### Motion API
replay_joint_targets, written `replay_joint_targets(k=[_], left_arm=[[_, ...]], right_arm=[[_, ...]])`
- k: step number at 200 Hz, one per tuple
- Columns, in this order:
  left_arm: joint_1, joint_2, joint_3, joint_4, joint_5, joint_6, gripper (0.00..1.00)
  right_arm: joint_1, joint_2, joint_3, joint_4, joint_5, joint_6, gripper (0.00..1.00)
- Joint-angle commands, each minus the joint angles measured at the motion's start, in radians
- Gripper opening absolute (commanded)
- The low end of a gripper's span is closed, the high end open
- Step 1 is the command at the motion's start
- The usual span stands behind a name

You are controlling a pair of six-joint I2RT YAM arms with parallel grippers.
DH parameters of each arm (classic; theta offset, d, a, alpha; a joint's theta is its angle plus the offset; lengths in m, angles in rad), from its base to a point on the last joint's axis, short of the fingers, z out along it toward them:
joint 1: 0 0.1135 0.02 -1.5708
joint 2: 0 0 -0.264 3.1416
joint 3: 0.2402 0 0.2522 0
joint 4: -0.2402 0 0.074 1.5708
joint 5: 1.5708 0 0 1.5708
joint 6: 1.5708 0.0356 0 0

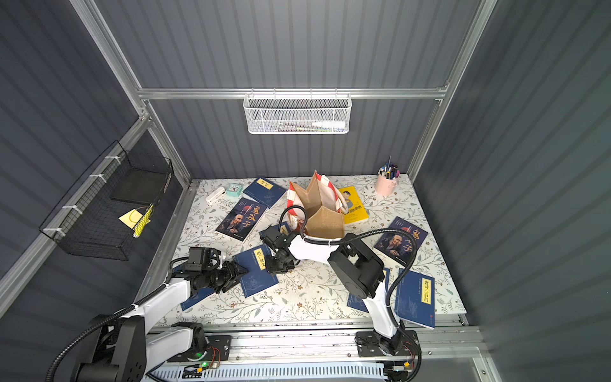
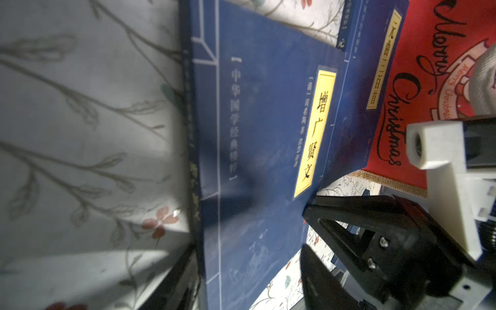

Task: Put the books into the canvas bag
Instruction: Pick up the book from the center of the board.

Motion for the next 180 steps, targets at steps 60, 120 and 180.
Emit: replay_joint_targets(k=[60,120,180], left_arm=[[-0.019,-0.069,0.007,0.154,0.170,-0.060,0.47],[-0.019,0.008,-0.011,0.192,0.173,-0.044,0.35],[-0.019,-0.060,0.060,-0.019,0.058,0.047,0.19]], right_arm=[[0.023,0.013,-0.030,0.067,-0.140,0.020,0.19],[0.023,0.016,-0.026,0.078,-0.168,0.020,0.20],[0.022,-0.007,-0.002,0.039,-0.137,-0.015,0.23]])
